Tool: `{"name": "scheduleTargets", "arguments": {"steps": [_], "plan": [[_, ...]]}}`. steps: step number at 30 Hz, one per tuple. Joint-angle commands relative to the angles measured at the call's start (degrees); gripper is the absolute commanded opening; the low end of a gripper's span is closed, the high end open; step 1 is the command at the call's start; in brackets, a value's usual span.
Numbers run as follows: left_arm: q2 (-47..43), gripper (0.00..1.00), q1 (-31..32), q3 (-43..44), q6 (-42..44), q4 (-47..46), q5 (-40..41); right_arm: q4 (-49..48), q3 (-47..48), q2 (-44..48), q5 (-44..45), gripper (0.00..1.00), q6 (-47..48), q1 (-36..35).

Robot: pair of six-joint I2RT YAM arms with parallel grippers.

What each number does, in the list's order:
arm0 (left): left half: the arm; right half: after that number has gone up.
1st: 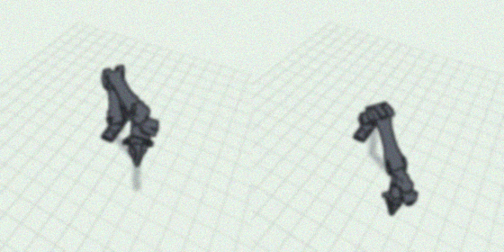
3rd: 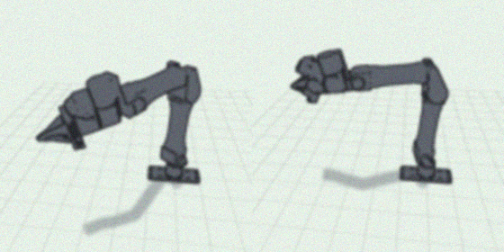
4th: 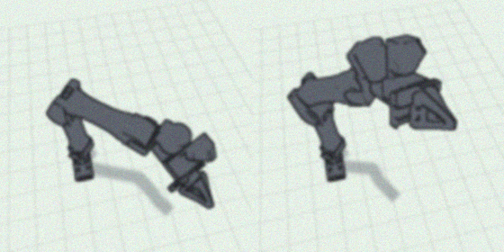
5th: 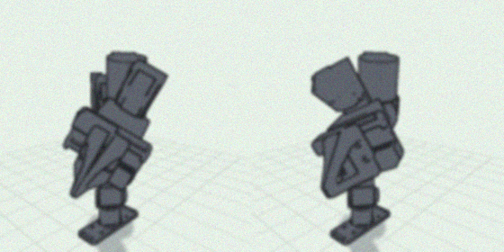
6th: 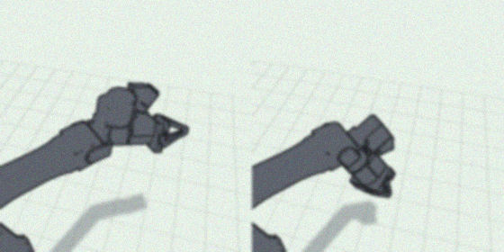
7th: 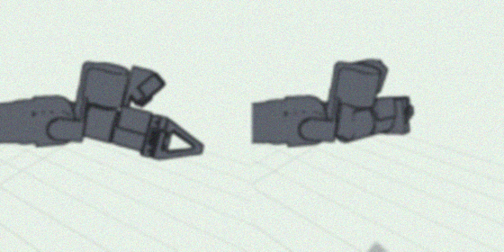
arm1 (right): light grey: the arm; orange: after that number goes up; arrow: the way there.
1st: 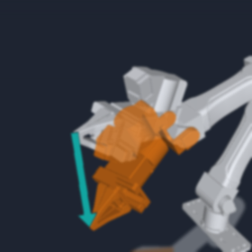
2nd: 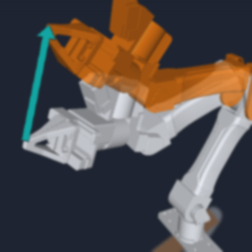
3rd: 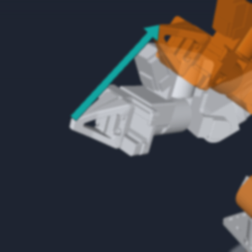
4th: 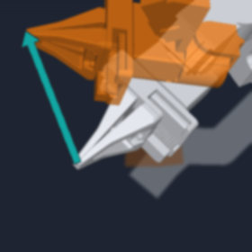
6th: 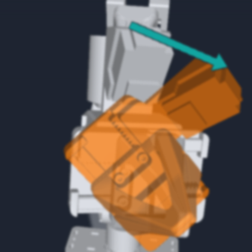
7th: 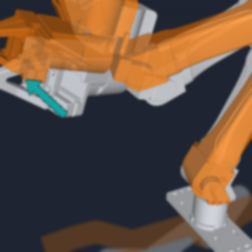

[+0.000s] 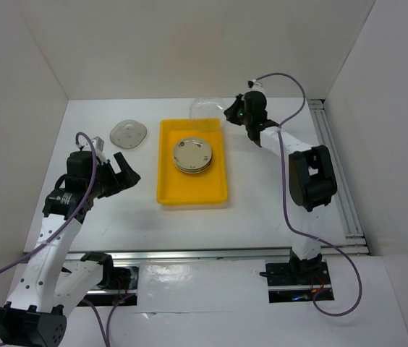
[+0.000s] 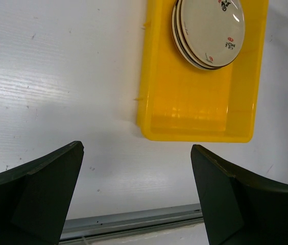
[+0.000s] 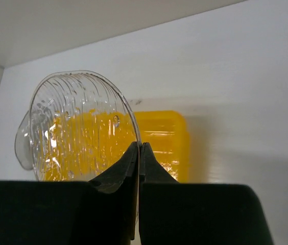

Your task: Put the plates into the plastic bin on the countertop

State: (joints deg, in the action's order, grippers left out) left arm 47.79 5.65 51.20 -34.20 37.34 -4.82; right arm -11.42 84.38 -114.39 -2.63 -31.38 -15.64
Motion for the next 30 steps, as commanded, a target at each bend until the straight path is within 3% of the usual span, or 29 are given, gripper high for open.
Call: {"name": "scheduleTargets", "arguments": {"steps": [1,5,16,17,27,28,30], "plan": [[-0.86,1.0,-0.38,-0.14,1.68,-1.22,-1.07,7.01,4.82,-3.72,-1.76,0.0,8.6,-3.6],[-0.86,1.0,-0.38,-0.14,1.68,-1.22,-1.07,14.31,11.06,-7.51,-0.44,0.0,11.86,-6.25],[-0.86,1.0,-0.38,-0.14,1.68,-1.22,-1.07,15.99,9.84,-8.22,-2.72,0.03,13.71,-7.48],[-0.86,1.0,-0.38,-0.14,1.68,-1.22,-1.07,15.99,9.14,-6.83,-4.03,0.1,13.71,-7.48],[-0.33,1.0,-0.38,-0.14,1.68,-1.22,-0.54,16.0,4.57,0.21,-3.87,0.12,15.47,-9.85],[-0.33,1.0,-0.38,-0.14,1.68,-1.22,-0.54,14.86,2.83,1.0,-3.87,0.14,14.95,-9.85],[-0.33,1.0,-0.38,-0.14,1.68,-1.22,-0.54,14.15,1.5,2.41,-3.87,0.39,14.94,-9.85]]}}
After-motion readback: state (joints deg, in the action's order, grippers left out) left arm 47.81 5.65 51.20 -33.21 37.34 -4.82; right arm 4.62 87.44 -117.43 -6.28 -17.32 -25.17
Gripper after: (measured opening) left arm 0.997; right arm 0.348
